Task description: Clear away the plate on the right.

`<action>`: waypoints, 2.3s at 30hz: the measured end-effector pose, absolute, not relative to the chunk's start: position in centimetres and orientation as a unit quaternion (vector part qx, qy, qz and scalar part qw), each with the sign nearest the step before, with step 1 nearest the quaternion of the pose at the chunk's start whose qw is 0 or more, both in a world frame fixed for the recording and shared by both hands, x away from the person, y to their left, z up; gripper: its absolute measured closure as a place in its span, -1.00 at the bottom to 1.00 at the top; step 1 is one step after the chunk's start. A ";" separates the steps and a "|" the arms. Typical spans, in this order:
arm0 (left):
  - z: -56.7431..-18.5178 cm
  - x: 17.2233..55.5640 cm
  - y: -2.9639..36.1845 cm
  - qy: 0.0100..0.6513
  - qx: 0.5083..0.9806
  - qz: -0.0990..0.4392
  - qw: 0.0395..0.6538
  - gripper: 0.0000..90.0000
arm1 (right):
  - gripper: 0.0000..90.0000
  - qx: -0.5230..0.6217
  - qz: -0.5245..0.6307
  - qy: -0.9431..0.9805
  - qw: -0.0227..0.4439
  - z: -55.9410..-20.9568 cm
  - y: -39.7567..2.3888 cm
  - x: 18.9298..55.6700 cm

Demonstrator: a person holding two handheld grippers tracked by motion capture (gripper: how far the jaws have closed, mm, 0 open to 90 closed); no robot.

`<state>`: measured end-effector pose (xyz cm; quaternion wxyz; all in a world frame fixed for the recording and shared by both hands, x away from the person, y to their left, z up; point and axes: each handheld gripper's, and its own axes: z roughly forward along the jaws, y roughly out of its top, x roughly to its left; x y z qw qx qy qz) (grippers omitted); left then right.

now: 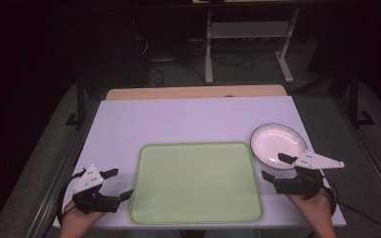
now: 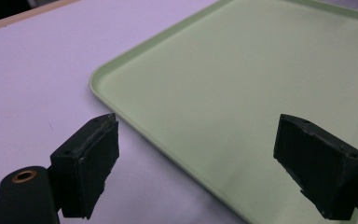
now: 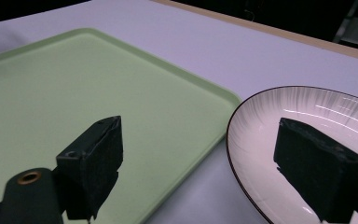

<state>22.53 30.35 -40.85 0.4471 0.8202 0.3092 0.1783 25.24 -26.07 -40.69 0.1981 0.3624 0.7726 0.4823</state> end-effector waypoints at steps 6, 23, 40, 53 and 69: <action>-40.9 22.5 30.4 0.309 0.821 0.178 0.446 -0.69 | -0.67 0.364 0.488 0.769 0.195 -40.4 -26.4 25.0; -40.8 22.4 30.6 0.313 0.818 0.178 0.448 -0.69 | -0.67 0.375 0.468 0.786 0.152 -39.9 -27.9 25.2; -40.8 22.4 30.6 0.314 0.817 0.181 0.448 -0.69 | -0.67 0.396 0.454 0.785 0.147 -39.2 -30.6 25.5; -40.7 22.4 30.7 0.315 0.817 0.181 0.448 -0.69 | -0.67 0.422 0.444 0.775 0.157 -38.8 -33.2 26.0; -40.8 22.5 30.8 0.316 0.817 0.180 0.447 -0.69 | -0.66 0.454 0.426 0.765 0.165 -39.1 -35.7 27.5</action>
